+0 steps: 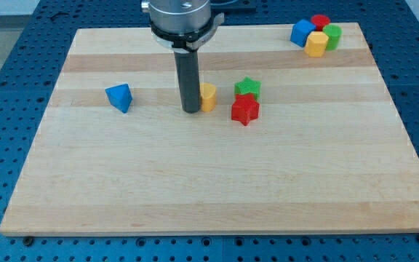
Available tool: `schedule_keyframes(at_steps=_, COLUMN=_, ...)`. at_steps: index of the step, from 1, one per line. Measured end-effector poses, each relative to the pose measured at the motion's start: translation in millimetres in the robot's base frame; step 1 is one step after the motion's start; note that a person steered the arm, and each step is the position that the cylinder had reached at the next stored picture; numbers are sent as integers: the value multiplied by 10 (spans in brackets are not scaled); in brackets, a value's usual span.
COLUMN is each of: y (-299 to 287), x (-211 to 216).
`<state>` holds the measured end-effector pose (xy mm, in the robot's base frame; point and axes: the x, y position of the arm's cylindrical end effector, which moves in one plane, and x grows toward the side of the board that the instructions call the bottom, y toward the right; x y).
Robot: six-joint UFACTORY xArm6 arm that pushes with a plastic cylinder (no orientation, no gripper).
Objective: Move the yellow heart to the center of the board
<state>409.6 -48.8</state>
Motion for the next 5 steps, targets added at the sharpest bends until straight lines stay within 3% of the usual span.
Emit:
schedule_keyframes(at_steps=4, y=200, x=-125)
schedule_keyframes(at_steps=5, y=109, x=24)
